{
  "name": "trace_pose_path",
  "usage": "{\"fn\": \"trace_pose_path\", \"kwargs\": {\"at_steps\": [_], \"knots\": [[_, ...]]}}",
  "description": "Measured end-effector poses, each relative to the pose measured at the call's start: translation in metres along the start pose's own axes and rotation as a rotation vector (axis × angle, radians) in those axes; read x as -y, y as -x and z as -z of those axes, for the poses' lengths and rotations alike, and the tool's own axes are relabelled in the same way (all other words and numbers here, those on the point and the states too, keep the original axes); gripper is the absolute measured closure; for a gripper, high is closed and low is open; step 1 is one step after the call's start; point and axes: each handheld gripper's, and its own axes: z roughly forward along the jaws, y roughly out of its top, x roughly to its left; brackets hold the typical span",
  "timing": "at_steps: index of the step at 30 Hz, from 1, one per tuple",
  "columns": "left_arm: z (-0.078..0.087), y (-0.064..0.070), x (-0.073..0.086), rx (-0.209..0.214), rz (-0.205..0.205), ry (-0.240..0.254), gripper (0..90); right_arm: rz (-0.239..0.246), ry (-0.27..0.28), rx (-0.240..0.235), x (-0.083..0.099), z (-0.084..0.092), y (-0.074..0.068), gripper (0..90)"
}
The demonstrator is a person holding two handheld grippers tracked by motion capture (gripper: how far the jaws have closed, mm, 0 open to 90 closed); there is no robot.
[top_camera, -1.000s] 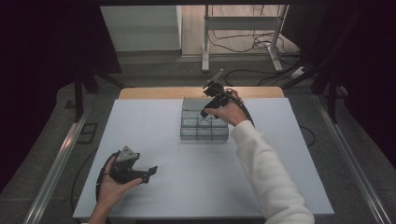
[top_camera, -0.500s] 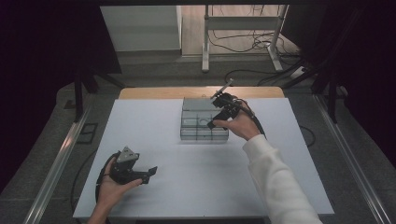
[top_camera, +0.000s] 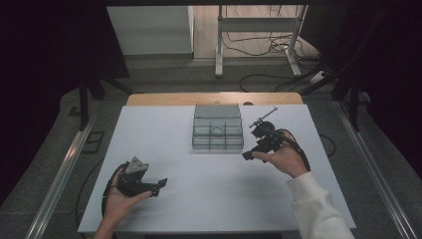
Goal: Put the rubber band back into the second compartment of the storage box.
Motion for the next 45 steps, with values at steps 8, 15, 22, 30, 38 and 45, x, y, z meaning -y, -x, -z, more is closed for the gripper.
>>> {"fn": "trace_pose_path", "kwargs": {"at_steps": [8, 15, 22, 30, 38, 45], "knots": [[0.0, 0.0, 0.0, -0.001, -0.001, -0.001, 10.1, -0.016, -0.003, 0.017, 0.045, 0.012, 0.0, 21.5], [-0.001, 0.0, -0.001, -0.001, -0.003, -0.003, 10.0, -0.017, -0.017, 0.027, 0.057, 0.009, 0.003, 21.4], [-0.001, 0.0, 0.0, 0.0, -0.001, -0.004, 10.0, -0.027, 0.053, 0.038, 0.075, 0.003, 0.005, 21.5], [-0.002, 0.001, -0.001, -0.003, -0.002, -0.004, 10.0, -0.074, 0.231, 0.033, 0.119, -0.002, 0.015, 21.4], [-0.003, 0.001, -0.001, -0.002, -0.003, -0.004, 10.0, -0.124, 0.334, 0.047, 0.145, -0.013, 0.031, 21.4], [-0.002, 0.001, -0.001, -0.004, -0.006, -0.001, 10.0, -0.13, 0.376, 0.045, 0.151, -0.014, 0.034, 21.4]]}}
